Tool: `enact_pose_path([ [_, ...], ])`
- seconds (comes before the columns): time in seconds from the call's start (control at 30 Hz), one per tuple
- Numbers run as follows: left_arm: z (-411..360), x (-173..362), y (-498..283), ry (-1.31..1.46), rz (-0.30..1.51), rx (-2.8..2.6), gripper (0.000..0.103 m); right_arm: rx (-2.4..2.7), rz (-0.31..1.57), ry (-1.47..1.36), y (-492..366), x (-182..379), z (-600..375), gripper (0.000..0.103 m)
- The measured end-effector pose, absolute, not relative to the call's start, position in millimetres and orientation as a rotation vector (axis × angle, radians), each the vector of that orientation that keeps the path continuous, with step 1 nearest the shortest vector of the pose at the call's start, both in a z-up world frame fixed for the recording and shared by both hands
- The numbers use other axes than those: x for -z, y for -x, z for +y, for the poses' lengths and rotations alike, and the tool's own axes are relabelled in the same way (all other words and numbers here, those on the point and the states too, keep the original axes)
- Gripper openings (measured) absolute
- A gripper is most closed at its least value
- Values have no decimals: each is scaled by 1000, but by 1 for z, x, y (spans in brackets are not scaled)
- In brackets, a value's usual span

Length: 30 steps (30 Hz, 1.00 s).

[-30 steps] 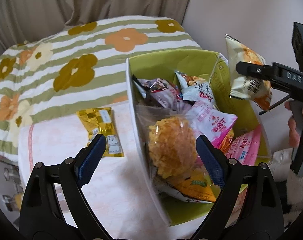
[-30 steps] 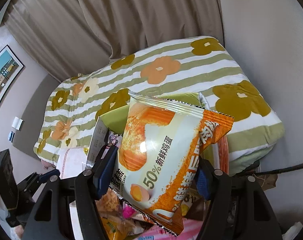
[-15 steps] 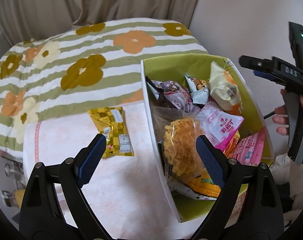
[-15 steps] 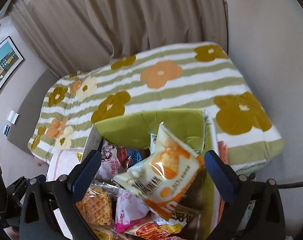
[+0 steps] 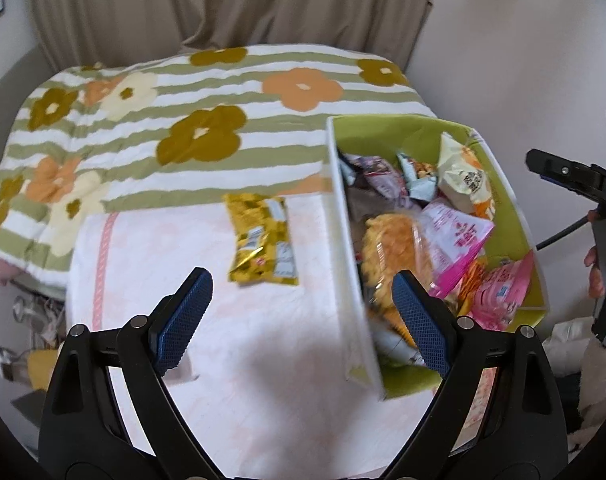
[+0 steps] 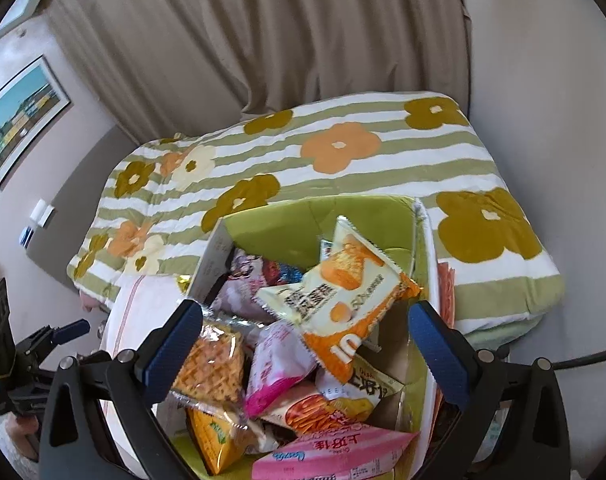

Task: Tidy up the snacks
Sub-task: 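Move both tools over the clear plastic box and gold bag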

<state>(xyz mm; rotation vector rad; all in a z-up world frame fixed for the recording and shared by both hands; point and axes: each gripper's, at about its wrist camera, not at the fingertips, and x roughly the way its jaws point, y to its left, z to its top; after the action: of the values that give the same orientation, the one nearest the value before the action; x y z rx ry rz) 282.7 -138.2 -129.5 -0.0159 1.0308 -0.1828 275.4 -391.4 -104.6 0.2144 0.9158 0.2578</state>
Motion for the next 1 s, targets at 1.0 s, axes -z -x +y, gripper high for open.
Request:
enact_pose_path([
  [1.0, 70, 146, -246, -108, 1047, 263, 91, -365, 866, -152, -254, 80, -151, 103],
])
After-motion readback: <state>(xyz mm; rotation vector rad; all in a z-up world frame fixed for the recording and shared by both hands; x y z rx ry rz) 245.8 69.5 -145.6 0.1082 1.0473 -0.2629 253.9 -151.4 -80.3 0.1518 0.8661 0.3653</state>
